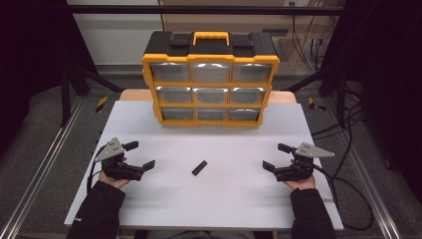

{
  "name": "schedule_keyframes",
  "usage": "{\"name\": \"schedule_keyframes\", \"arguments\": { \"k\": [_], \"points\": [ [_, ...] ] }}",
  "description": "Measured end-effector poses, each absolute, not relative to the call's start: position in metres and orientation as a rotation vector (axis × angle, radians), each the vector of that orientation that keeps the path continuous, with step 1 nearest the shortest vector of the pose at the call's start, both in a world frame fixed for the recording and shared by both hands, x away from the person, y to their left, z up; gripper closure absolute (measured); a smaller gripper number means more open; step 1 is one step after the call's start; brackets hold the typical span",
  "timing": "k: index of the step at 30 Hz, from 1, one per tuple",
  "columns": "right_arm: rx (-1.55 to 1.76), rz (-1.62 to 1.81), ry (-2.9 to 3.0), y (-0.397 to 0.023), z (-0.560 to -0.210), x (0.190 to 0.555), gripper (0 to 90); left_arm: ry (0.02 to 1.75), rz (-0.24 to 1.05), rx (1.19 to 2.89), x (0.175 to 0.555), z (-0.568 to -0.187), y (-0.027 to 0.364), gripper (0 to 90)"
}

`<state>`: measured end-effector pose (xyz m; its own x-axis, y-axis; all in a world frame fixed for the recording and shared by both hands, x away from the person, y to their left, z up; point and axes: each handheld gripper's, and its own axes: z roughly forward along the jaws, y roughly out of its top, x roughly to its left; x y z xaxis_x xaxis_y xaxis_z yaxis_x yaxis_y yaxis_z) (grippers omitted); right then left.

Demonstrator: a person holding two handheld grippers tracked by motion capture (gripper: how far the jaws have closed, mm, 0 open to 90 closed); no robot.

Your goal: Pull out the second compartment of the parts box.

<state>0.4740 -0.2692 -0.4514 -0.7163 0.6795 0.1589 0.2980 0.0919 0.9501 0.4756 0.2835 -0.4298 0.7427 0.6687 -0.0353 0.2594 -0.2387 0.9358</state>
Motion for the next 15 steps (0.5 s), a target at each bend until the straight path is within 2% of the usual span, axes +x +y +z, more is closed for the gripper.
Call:
{"name": "schedule_keyframes", "arguments": {
  "k": [15],
  "points": [
    [0.958,1.664,2.050,-0.2693,-0.4510,0.4732,0.3,0.729,0.460,1.823,0.4753,-0.4259,0.2808,0.2]
  ]
}}
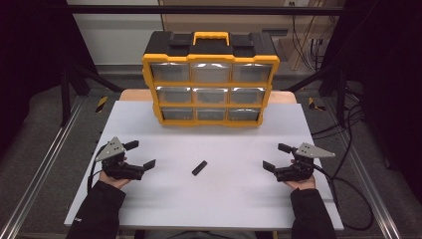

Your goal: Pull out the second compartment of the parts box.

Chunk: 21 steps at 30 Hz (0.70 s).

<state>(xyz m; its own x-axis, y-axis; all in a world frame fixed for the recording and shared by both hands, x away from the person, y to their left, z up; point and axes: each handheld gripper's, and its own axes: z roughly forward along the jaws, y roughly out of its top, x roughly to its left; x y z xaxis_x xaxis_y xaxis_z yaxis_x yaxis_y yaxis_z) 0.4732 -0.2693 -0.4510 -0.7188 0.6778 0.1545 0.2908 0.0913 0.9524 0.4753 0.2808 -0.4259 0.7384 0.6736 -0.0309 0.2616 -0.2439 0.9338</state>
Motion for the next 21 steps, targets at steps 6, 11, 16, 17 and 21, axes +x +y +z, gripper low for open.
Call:
{"name": "schedule_keyframes", "arguments": {
  "k": [6,11,16,17,21],
  "points": [
    [0.958,1.656,2.055,-0.269,-0.451,0.473,0.3,0.728,0.476,1.820,0.476,-0.420,0.278,0.2],
    [0.957,1.651,2.060,-0.269,-0.452,0.473,0.3,0.732,0.482,1.823,0.477,-0.417,0.276,0.2],
    [0.957,1.646,2.060,-0.269,-0.451,0.473,0.3,0.727,0.491,1.823,0.477,-0.413,0.273,0.2],
    [0.956,1.644,2.062,-0.269,-0.451,0.473,0.3,0.724,0.489,1.822,0.477,-0.410,0.272,0.2],
    [0.957,1.643,2.063,-0.269,-0.451,0.473,0.3,0.720,0.495,1.825,0.477,-0.408,0.270,0.1]
  ]
}}
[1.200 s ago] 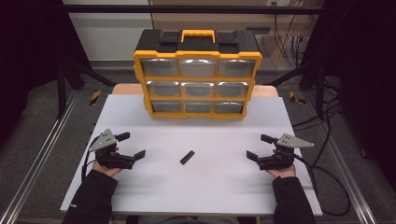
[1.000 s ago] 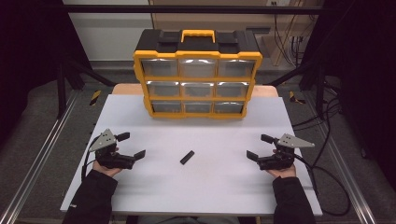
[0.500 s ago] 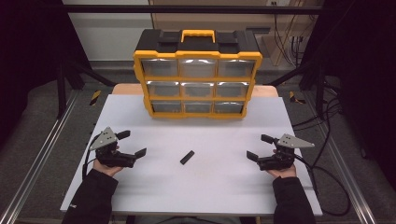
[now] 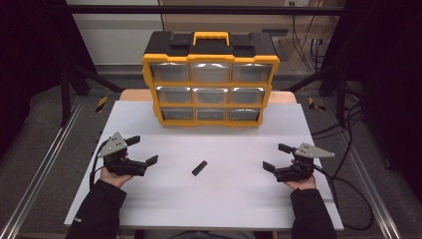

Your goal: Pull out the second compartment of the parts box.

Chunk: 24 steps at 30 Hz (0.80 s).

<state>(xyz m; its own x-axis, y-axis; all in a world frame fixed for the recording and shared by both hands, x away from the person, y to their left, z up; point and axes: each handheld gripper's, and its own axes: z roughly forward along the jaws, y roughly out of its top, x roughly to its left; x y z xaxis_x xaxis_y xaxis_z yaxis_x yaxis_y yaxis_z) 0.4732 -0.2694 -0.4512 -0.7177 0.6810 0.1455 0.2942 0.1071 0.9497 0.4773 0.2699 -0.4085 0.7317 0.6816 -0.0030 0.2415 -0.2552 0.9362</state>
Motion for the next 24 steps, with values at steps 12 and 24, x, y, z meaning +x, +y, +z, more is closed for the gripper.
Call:
{"name": "schedule_keyframes", "arguments": {
  "k": [12,24],
  "points": [
    [0.950,1.622,2.077,-0.269,-0.452,0.474,0.2,0.714,0.504,1.844,0.480,-0.399,0.262,0.2],
    [0.952,1.618,2.080,-0.269,-0.452,0.473,0.2,0.690,0.516,1.865,0.484,-0.393,0.254,0.2]
  ]
}}
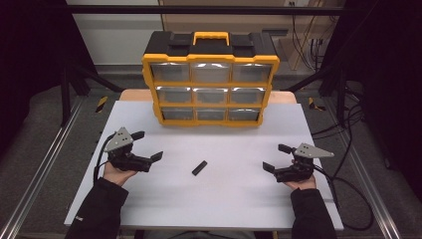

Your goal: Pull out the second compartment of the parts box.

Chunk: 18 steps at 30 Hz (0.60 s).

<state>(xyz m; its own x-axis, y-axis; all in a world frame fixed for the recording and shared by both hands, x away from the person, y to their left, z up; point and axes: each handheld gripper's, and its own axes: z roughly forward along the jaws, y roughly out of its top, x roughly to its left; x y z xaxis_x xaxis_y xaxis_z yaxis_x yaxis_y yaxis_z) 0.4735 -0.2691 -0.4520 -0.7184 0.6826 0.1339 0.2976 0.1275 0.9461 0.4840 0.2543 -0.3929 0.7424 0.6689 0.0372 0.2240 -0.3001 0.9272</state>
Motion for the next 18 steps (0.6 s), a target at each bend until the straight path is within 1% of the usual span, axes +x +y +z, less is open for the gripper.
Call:
{"name": "schedule_keyframes", "arguments": {
  "k": [18],
  "points": [
    [0.952,1.617,2.080,-0.269,-0.452,0.474,0.2,0.638,0.549,1.913,0.492,-0.378,0.237,0.2]
  ]
}}
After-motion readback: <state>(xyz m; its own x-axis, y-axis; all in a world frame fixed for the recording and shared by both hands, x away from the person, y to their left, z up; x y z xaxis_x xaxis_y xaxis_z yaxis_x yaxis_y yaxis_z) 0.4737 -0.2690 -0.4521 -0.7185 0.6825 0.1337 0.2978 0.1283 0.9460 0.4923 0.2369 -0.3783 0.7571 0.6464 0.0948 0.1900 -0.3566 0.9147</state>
